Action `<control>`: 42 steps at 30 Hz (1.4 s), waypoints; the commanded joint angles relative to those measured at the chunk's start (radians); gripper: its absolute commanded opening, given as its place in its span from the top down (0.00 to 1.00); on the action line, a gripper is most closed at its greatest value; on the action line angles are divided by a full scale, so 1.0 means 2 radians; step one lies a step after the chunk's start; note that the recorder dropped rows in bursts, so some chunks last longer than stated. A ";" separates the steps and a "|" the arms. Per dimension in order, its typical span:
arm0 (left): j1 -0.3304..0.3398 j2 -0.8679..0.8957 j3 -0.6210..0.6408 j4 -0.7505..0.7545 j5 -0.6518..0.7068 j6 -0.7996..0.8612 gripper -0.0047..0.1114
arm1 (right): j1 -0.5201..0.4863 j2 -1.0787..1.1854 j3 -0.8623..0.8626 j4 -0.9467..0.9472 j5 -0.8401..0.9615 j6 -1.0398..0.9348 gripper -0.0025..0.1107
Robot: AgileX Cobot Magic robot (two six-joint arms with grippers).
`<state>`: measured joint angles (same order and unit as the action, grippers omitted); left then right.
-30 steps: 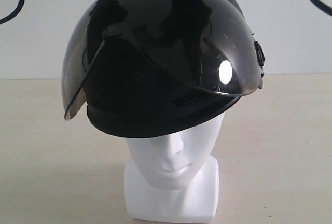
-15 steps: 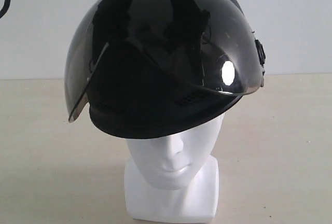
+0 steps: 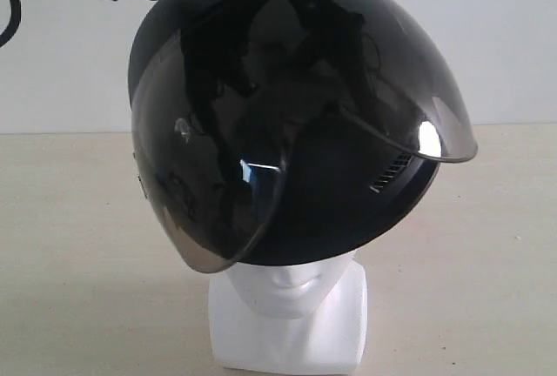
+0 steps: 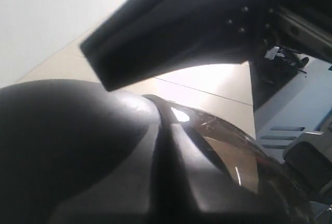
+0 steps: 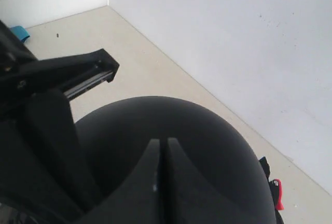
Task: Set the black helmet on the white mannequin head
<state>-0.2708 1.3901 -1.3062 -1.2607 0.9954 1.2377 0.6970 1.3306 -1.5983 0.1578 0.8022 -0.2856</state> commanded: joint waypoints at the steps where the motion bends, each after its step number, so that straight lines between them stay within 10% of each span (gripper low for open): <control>1: -0.009 -0.006 -0.005 0.025 -0.010 -0.006 0.92 | 0.001 -0.003 -0.005 -0.005 0.003 0.005 0.98; 18: 0.007 -0.006 -0.063 0.223 -0.132 -0.120 0.92 | 0.001 -0.003 -0.005 0.008 0.054 -0.012 0.98; 42: 0.032 0.048 -0.063 0.040 -0.064 0.018 0.92 | 0.001 -0.002 -0.005 0.060 0.167 -0.031 0.98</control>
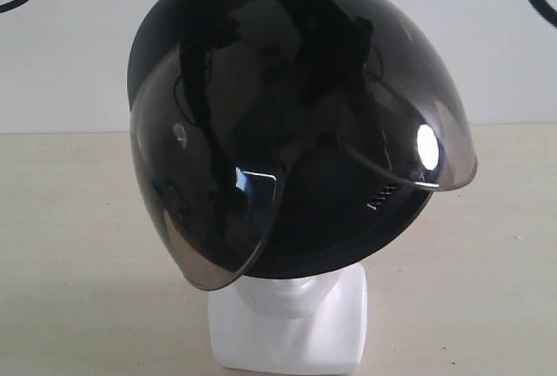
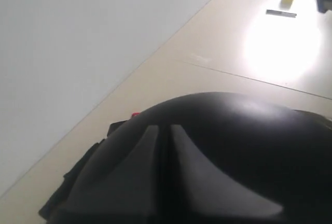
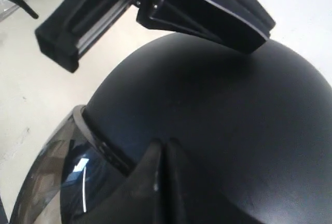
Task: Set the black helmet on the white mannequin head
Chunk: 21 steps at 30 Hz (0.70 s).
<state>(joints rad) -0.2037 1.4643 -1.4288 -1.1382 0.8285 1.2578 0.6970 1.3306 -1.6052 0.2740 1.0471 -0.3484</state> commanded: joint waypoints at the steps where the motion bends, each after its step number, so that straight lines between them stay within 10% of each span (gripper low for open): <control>1: -0.001 0.015 -0.002 -0.022 0.019 0.008 0.92 | 0.001 -0.002 -0.001 0.002 0.047 0.002 0.98; 21: -0.003 0.086 -0.056 -0.025 0.072 -0.008 0.92 | 0.001 -0.003 0.012 -0.001 0.087 0.011 0.98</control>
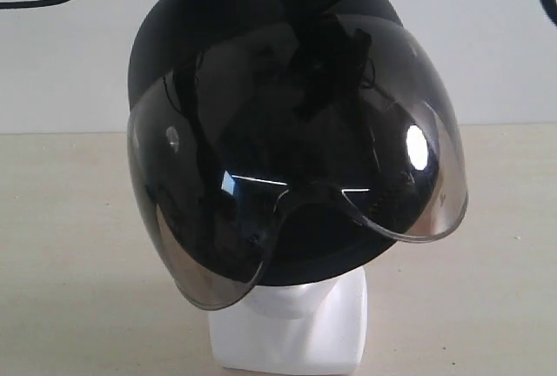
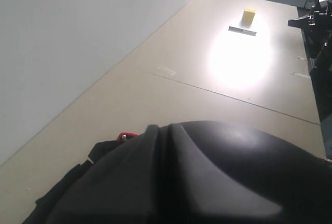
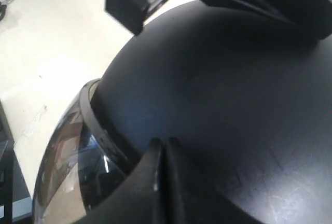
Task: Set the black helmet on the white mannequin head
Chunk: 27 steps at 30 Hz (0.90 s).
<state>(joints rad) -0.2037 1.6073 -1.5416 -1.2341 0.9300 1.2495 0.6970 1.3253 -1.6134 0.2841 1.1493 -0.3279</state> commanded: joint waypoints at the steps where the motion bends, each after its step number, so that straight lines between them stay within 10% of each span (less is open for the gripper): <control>1: -0.003 0.015 0.001 0.023 0.021 -0.004 0.92 | 0.001 0.000 0.025 -0.006 0.036 0.001 0.98; 27: -0.003 0.015 0.001 0.026 0.019 -0.004 0.92 | 0.001 -0.036 0.183 -0.004 -0.043 -0.003 0.98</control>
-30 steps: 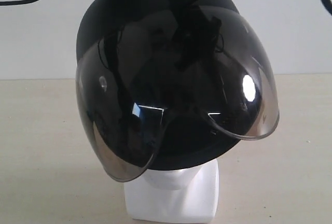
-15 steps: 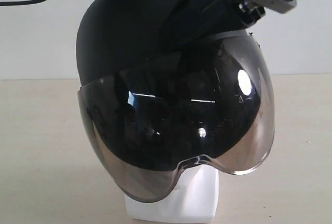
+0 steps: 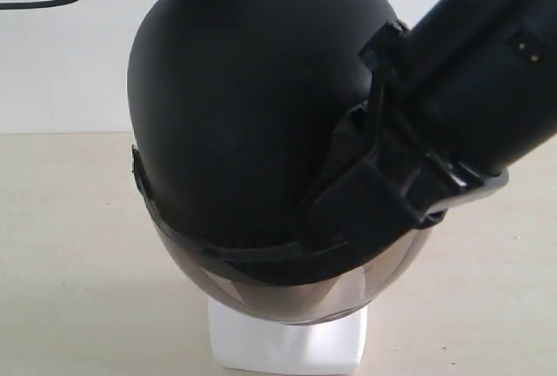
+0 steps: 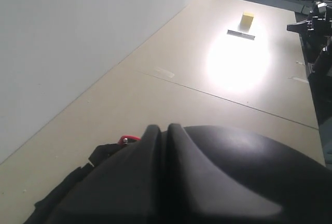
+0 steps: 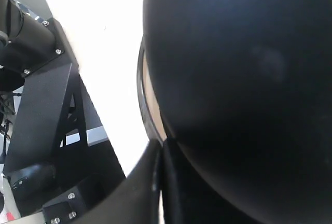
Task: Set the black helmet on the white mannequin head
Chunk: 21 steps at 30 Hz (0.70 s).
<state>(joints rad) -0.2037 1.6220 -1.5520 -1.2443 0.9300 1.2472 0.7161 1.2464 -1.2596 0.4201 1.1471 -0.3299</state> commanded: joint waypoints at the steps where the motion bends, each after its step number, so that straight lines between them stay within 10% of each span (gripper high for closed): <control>1: -0.003 0.008 0.006 0.031 0.019 -0.003 0.92 | -0.009 0.000 0.006 -0.072 -0.049 -0.004 0.98; 8: 0.000 -0.016 0.005 0.030 0.006 -0.003 0.92 | -0.010 -0.054 -0.062 -0.113 -0.126 0.000 0.98; 16: 0.028 -0.095 0.005 0.175 -0.012 -0.123 0.92 | -0.012 -0.083 -0.126 -0.460 -0.113 0.203 0.98; 21: 0.052 -0.125 0.064 0.214 0.041 -0.180 0.92 | -0.160 -0.004 -0.126 -0.210 -0.089 0.046 0.98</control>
<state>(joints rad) -0.1078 1.4030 -1.4817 -0.8311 0.9896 0.9150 0.5144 1.1955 -1.5126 -0.2020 0.9573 -0.1176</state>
